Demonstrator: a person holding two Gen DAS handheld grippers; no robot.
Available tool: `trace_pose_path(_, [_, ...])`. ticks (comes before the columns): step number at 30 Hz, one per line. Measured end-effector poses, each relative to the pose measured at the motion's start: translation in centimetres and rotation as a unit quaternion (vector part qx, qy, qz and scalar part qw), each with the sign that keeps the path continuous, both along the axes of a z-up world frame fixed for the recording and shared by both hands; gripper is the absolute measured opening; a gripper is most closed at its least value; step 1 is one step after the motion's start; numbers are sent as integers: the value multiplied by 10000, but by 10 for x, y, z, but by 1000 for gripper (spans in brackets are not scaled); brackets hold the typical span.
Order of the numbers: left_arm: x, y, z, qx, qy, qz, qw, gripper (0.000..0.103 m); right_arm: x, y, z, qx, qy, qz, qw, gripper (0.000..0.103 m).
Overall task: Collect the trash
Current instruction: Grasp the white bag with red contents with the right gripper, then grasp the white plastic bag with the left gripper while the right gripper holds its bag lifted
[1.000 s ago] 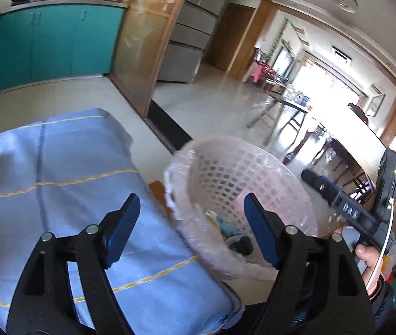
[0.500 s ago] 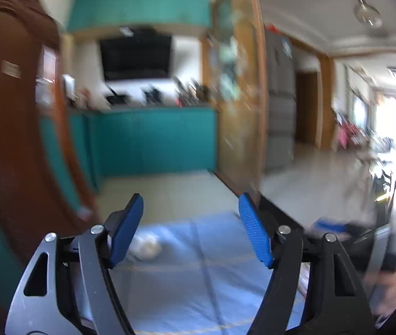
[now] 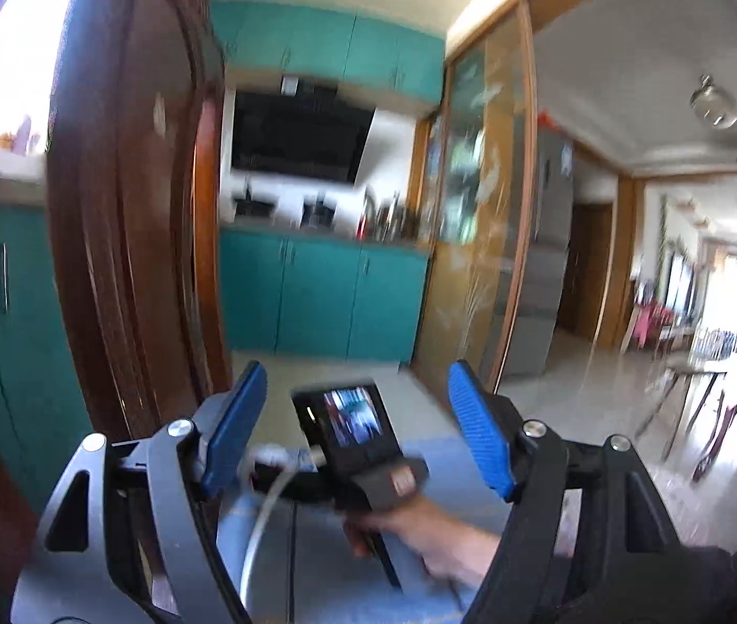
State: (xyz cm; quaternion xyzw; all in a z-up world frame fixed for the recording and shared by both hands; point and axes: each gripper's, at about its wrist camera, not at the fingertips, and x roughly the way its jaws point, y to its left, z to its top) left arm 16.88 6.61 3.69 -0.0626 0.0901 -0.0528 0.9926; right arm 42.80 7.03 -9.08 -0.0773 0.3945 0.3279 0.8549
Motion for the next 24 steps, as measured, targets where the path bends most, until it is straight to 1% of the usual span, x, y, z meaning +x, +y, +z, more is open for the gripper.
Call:
trace_pose_path(1, [13, -2, -6, 50, 327, 36, 9994, 73, 3, 7, -7, -73, 141, 100, 9998, 46])
trace_pose_path(2, [21, -3, -10, 68, 533, 48, 9985, 73, 4, 9, -10, -120, 176, 161, 9996, 36])
trace_pose_path(3, [30, 0, -12, 59, 712, 34, 9974, 73, 1, 14, -13, -204, 154, 260, 9993, 31])
trace_pose_path(4, [35, 0, -16, 11, 888, -29, 9960, 73, -1, 16, -13, -224, 170, 319, 9991, 21])
trace_pose_path(5, [37, -1, -16, -8, 946, -70, 9955, 73, -3, 16, -13, -216, 211, 360, 9989, 15])
trace_pose_path(7, [38, -4, -14, 37, 962, -117, 9953, 73, -10, 9, -9, -73, 303, 372, 9988, 10])
trace_pose_path(10, [41, -8, -13, 122, 924, -143, 9955, 73, -26, -12, 1, 235, 424, 408, 9980, 7])
trace_pose_path(13, [45, -9, -16, 65, 963, -217, 9951, 74, -59, -46, 15, 499, 475, 475, 9965, 7])
trace_pose_path(16, [43, -6, -20, -35, 1043, -300, 9941, 74, -97, -90, 29, 651, 551, 469, 9952, 7])
trace_pose_path(18, [50, -6, -25, -43, 1142, -319, 9929, 74, -118, -119, 36, 717, 606, 397, 9948, 7])
trace_pose_path(20, [65, -7, -30, -49, 1392, -381, 9895, 75, -139, -155, 41, 884, 604, 190, 9941, 7])
trace_pose_path(21, [83, -8, -34, -11, 1640, -476, 9853, 75, -147, -171, 43, 957, 574, 67, 9937, 7])
trace_pose_path(22, [95, -11, -35, 44, 1791, -503, 9825, 75, -155, -187, 43, 1019, 502, -108, 9935, 7])
trace_pose_path(24, [127, -15, -45, 178, 2172, -562, 9744, 81, -162, -216, 37, 1198, 528, -476, 9902, 7])
